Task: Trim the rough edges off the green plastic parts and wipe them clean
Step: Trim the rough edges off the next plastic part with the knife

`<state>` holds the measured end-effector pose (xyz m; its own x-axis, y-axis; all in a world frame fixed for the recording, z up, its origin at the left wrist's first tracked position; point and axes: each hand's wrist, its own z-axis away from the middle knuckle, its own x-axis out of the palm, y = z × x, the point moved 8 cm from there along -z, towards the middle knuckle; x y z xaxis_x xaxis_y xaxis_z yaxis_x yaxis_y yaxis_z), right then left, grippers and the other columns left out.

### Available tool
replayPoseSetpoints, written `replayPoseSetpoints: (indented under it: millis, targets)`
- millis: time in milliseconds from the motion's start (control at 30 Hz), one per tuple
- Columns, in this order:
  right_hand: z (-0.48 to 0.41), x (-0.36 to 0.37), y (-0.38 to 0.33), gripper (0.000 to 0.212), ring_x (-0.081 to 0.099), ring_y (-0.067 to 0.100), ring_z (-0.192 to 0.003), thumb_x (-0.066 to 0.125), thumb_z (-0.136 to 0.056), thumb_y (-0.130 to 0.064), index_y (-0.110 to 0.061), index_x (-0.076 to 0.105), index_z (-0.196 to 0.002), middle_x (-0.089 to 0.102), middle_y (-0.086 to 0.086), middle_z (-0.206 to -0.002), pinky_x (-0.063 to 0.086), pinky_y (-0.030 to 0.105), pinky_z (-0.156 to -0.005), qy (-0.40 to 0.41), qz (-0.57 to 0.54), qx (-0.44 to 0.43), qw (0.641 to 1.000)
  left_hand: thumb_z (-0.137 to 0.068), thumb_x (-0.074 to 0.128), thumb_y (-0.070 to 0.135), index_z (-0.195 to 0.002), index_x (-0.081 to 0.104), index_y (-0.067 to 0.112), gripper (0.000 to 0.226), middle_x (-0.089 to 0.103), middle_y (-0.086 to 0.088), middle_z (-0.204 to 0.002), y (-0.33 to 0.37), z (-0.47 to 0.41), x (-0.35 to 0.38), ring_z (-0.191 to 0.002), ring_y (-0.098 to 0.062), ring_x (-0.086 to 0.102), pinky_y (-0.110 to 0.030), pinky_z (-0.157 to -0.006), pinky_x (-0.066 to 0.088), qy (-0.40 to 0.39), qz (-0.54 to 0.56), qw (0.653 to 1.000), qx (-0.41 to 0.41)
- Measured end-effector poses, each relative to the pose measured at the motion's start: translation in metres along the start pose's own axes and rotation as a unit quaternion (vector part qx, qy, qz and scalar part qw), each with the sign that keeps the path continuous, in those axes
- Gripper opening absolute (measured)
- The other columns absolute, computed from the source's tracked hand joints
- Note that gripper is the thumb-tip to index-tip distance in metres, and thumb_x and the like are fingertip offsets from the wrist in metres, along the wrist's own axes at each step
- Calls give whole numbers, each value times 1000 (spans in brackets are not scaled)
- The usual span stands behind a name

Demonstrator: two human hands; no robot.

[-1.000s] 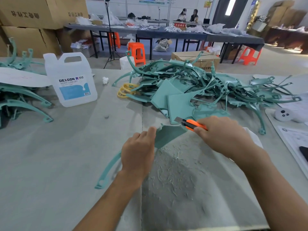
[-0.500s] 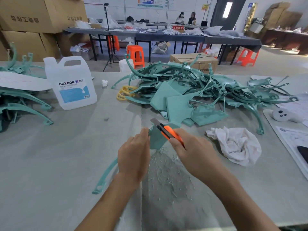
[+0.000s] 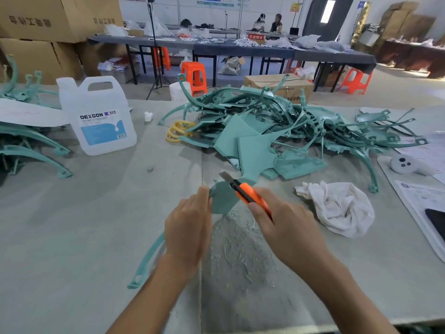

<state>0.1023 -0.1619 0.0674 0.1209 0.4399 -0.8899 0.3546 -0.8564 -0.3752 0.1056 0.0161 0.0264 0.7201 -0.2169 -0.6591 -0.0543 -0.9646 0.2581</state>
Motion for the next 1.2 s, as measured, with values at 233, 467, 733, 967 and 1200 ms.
replayPoseSetpoints:
  millis: [233,467,733,967,1200]
  targets:
    - [-12,-4,78,28,53,26,-71,40,-107,-41,-25,56,-121,59,-5,-77,38,37,-63,10,73,137,988,-94,63,24,-97,58,12,14,56,2,-62,-8,12,-1,-49,-17,49,-24,-45,31,-13,42,999,-2]
    - [4,10,9,27,59,18,-59,42,-100,-53,-47,47,-126,55,-10,-61,42,34,-54,25,-21,9,999,-88,73,17,-91,59,11,15,55,0,-61,-2,8,-2,-49,-21,50,-27,-44,31,5,28,1000,11]
    - [-5,14,77,15,61,23,-64,42,-103,-48,-38,52,-109,62,-4,-71,54,45,-67,54,-135,160,976,-92,65,10,-99,61,12,8,63,-1,-77,-33,10,-7,-68,-24,55,-31,-66,37,-9,93,995,42]
    - [11,67,64,17,62,17,-63,41,-100,-54,-45,52,-109,65,-4,-71,56,43,-65,-56,-170,139,974,-77,56,20,-113,64,19,36,66,0,-123,-89,12,-2,-116,-24,61,-43,-101,35,-172,1,984,49]
    - [15,88,54,21,60,15,-73,44,-103,-48,-30,54,-105,61,-5,-73,45,37,-68,-107,-111,110,982,-71,23,97,-135,49,39,90,38,8,-156,-100,20,18,-146,-16,25,-45,-118,6,-314,-69,946,26]
